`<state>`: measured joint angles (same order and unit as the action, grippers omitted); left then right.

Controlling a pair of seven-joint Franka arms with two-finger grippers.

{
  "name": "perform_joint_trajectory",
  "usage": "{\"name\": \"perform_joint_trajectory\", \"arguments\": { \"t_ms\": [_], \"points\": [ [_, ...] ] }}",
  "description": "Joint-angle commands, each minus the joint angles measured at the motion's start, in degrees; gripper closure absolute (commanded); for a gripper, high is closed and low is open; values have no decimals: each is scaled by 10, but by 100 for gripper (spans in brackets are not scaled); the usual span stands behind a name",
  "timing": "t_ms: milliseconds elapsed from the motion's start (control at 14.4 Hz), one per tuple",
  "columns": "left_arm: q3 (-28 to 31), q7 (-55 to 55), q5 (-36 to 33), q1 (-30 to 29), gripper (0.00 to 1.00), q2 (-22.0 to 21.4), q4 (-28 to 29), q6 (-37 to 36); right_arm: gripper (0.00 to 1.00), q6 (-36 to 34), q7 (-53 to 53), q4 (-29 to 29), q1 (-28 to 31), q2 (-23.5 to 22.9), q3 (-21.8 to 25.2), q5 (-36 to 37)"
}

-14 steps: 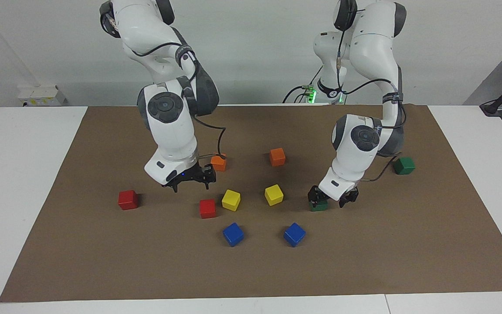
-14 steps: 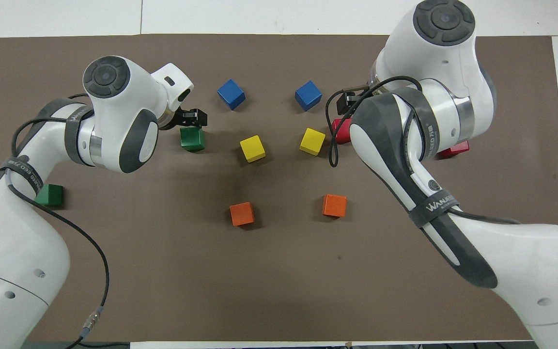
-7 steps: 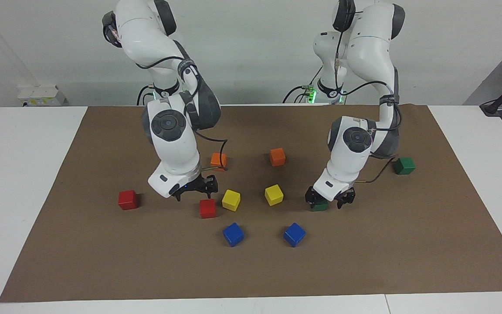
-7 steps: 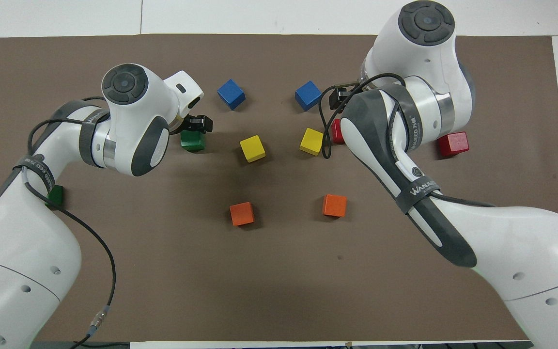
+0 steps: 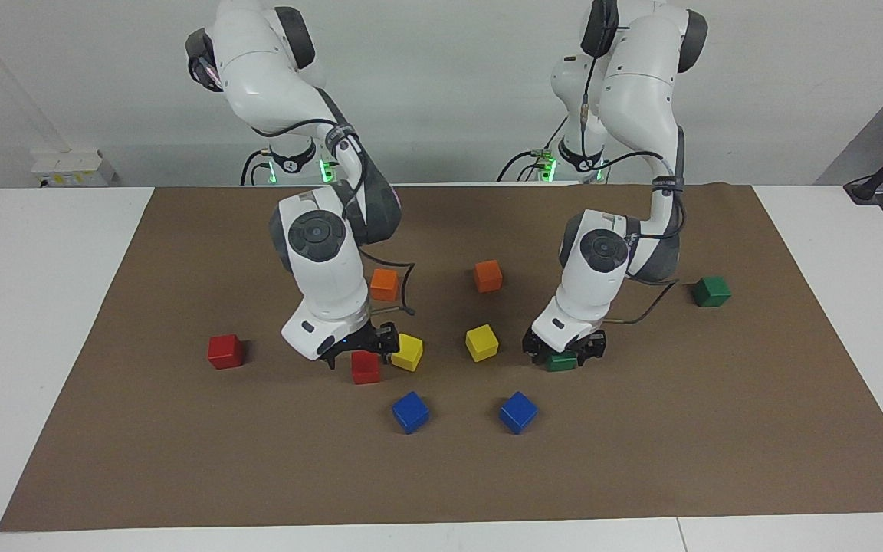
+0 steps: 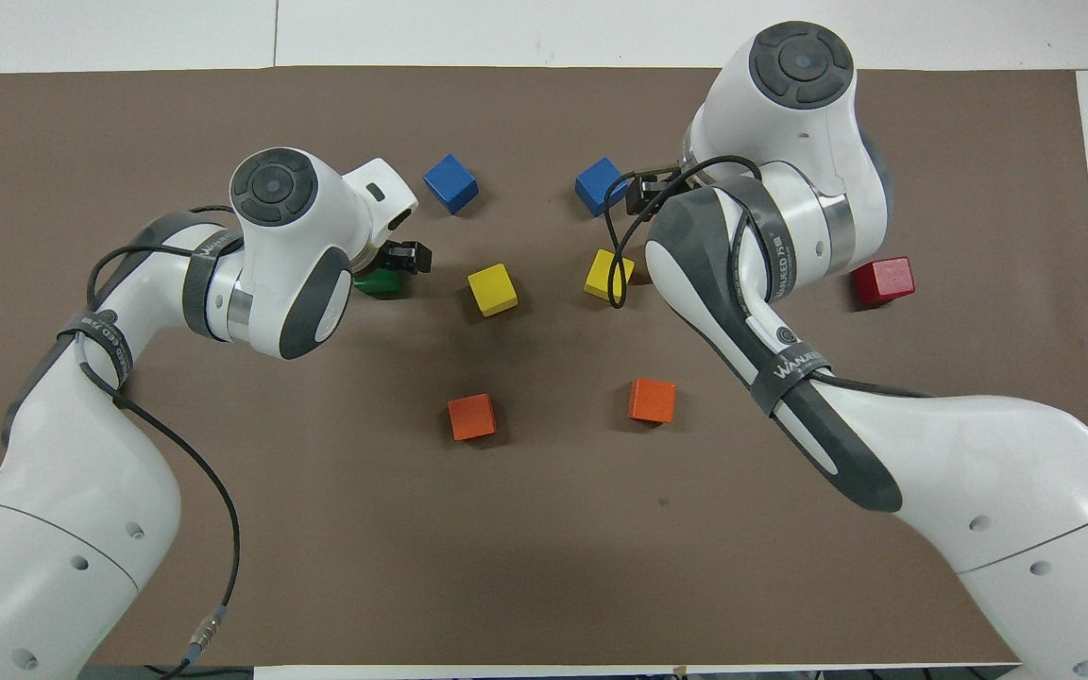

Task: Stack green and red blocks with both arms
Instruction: 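Grasp the second green cube with the left gripper while the right grasps red, then carry green to the first green with the left gripper while the right carries red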

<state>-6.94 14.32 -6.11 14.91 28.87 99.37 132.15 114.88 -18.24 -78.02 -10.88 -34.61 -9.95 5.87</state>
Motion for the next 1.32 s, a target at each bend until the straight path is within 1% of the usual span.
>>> {"name": "perform_joint_trajectory", "arguments": {
  "t_ms": [0,139,418,487,627,766,905,975,1044,1114,1184,1253],
  "points": [
    [9,8,-40,7,100,-7,11,13,3,32,-17,-37,5,9,-4,17],
    [9,4,-57,2,100,-7,7,8,4,39,-22,-42,3,8,-4,17],
    [7,3,-51,-2,100,-13,-15,-32,4,76,-23,-90,8,17,-4,17],
    [7,1,-50,-15,100,-27,-15,-51,4,80,-23,-99,9,21,-4,17],
    [3,-13,-28,-51,100,-78,-10,-106,4,91,-23,-115,10,25,-4,17],
    [5,-64,11,-80,100,-131,-8,-171,4,111,-23,-138,10,32,-4,17],
    [5,-121,31,-124,100,-173,-4,-222,6,120,-23,-151,11,37,-4,17],
    [5,-153,34,-145,100,-187,-2,-243,13,123,-22,-155,12,38,-4,17],
    [6,-187,36,-165,100,-198,-2,-261,27,124,-22,-158,13,39,-4,17],
    [6,-214,36,-185,100,-207,2,-274,37,126,-21,-160,13,40,-3,17],
    [6,-238,36,-207,100,-217,14,-276,53,124,-16,-160,14,40,-3,18],
    [6,-262,39,-224,100,-230,35,-273,77,116,-15,-158,14,40,-2,20]
  ]
}}
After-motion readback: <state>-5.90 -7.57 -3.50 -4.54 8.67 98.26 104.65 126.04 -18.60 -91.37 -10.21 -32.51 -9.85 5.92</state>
